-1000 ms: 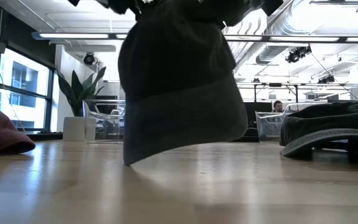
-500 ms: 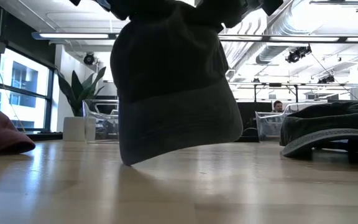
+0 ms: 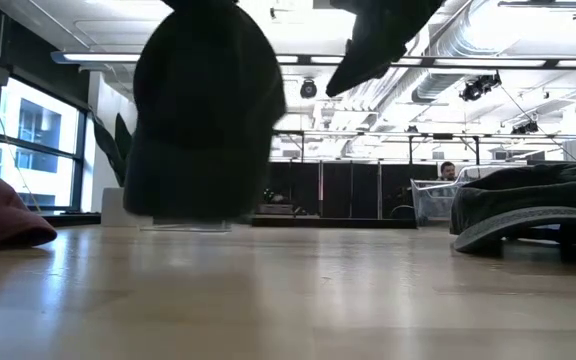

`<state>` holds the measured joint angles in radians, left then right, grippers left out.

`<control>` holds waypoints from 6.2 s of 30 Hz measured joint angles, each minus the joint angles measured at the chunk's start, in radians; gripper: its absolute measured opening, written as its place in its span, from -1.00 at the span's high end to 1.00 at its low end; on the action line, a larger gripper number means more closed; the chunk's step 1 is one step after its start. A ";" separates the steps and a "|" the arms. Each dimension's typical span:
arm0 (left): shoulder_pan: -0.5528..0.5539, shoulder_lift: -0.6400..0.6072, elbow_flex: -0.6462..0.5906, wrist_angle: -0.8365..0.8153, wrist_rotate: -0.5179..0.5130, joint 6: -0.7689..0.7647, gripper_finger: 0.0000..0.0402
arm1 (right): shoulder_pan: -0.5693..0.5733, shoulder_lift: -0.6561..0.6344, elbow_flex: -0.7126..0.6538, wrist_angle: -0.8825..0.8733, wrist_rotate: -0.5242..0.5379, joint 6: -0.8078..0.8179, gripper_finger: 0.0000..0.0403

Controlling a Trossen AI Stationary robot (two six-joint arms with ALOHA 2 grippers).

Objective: Pick & Place hat
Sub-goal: Put the left black cap into the left transparent bin, then put the right red cap into the right transparent bin

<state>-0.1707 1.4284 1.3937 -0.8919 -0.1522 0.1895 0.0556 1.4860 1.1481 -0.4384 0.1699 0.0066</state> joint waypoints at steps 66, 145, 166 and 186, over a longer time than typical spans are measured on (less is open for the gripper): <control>0.903 0.024 0.064 0.202 -0.073 0.481 -0.09 | 0.102 0.165 -0.001 0.268 0.022 0.016 0.59; -0.229 -0.053 -0.089 -0.084 -0.658 -0.332 0.35 | 0.173 0.047 0.113 -0.060 0.055 -0.065 0.98; -0.327 -0.053 -0.399 0.538 -0.369 -0.240 0.35 | 0.111 0.164 -0.194 0.522 -0.325 0.091 0.49; -0.059 0.167 -0.399 0.724 0.236 -0.235 0.35 | 0.087 0.272 -0.193 0.332 -0.228 0.170 0.11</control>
<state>-0.2302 1.5957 0.9943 -0.1679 0.0842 -0.0458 0.1427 1.7580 0.9546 -0.1067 -0.0579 0.1769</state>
